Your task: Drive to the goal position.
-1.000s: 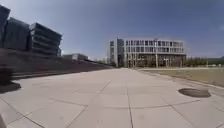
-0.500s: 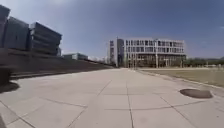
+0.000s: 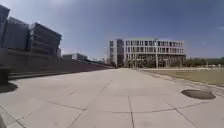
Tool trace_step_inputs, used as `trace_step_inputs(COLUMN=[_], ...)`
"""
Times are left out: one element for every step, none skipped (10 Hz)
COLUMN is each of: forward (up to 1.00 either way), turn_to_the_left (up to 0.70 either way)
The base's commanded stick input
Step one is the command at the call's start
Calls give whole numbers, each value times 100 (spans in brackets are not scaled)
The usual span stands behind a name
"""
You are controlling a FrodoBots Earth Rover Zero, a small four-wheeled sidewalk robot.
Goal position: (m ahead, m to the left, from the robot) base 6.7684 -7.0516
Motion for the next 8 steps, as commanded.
trace_step_inputs(forward=[19,19,19,19,19,19,19,19], turn_to_the_left=[1,1,1,1,1,1,1,1])
